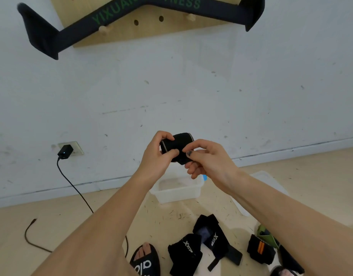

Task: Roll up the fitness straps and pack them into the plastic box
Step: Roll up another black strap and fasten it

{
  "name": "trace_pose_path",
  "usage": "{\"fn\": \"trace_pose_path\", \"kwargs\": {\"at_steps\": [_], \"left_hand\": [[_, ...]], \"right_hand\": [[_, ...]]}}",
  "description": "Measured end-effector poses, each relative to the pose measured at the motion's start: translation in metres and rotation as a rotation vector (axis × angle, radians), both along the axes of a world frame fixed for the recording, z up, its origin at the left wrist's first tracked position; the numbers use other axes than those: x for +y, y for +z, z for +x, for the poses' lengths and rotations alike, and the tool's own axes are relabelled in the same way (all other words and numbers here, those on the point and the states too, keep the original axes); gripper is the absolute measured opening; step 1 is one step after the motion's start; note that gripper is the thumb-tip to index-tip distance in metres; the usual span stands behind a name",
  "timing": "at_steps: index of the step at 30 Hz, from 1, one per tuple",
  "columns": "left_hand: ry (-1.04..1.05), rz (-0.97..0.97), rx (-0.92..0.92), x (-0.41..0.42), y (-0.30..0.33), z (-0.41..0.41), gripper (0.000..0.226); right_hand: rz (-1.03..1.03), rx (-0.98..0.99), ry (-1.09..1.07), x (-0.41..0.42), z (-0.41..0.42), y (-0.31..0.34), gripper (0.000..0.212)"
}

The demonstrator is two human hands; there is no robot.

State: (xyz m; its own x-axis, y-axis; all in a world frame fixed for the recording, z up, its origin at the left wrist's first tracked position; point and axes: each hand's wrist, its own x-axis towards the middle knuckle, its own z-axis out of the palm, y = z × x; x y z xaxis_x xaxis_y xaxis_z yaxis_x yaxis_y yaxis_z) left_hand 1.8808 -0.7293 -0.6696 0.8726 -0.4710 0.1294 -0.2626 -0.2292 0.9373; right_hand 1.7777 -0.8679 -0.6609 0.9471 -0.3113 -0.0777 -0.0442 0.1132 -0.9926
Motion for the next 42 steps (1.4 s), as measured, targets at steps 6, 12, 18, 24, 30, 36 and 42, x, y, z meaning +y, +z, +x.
{"fn": "trace_pose_path", "kwargs": {"at_steps": [6,12,18,24,30,36,42], "left_hand": [[-0.065,-0.106,0.207,0.002,0.001,0.003,0.025],[-0.133,-0.127,0.317,0.010,0.000,0.007,0.022],[-0.204,-0.086,0.375,0.012,0.000,0.004,0.019],[-0.287,-0.093,0.386,0.006,0.003,-0.008,0.027],[-0.270,-0.156,0.382,0.001,0.006,-0.015,0.026],[-0.191,-0.123,0.287,-0.003,0.006,-0.021,0.018],[-0.073,-0.080,0.168,-0.016,0.005,-0.027,0.030]], "right_hand": [[0.134,-0.017,0.078,-0.011,-0.001,0.006,0.022],[-0.138,-0.076,0.187,-0.015,-0.006,0.002,0.027],[-0.736,-0.249,-0.009,-0.018,-0.002,-0.004,0.020],[-0.694,-0.245,-0.166,-0.022,0.013,-0.005,0.016],[-0.433,-0.140,-0.231,-0.014,0.019,-0.008,0.018],[-0.180,-0.055,-0.282,0.002,0.019,-0.018,0.025],[-0.053,-0.073,-0.348,0.011,0.018,-0.019,0.022]]}}
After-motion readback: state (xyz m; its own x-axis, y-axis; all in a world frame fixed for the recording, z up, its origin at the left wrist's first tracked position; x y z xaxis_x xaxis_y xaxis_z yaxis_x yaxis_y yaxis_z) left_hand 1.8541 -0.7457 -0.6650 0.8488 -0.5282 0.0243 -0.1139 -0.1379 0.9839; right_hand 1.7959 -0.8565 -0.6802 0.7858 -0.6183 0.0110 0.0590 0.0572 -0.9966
